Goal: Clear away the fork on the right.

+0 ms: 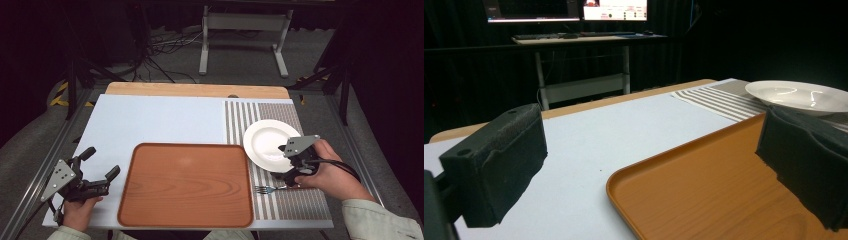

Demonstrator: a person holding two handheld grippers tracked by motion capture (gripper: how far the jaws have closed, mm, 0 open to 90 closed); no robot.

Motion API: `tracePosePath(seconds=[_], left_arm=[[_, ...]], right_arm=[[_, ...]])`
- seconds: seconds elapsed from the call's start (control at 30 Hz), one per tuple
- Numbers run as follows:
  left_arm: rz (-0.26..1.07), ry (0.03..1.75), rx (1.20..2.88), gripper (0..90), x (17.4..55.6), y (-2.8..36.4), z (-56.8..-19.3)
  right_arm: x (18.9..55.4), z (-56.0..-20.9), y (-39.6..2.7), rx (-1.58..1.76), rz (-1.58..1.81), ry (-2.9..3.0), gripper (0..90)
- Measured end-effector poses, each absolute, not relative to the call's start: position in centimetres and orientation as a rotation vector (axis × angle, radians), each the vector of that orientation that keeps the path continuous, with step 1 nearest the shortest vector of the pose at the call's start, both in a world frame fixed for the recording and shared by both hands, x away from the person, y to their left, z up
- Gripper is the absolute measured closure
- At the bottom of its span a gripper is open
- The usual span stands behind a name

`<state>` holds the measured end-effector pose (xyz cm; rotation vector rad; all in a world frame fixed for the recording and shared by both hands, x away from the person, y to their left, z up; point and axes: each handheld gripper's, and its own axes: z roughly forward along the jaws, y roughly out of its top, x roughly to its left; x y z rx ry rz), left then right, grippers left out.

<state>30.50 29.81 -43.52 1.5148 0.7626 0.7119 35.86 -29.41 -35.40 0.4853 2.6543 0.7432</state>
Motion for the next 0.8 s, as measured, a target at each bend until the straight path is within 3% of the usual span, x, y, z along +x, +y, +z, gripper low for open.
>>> tracePosePath(seconds=[0.8], left_arm=[[0.715, 0.763, 1.513, 0.5, 30.48, 29.90, -43.50]], right_arm=[[36.39, -36.05, -28.71, 0.352, 0.465, 2.832, 19.1]])
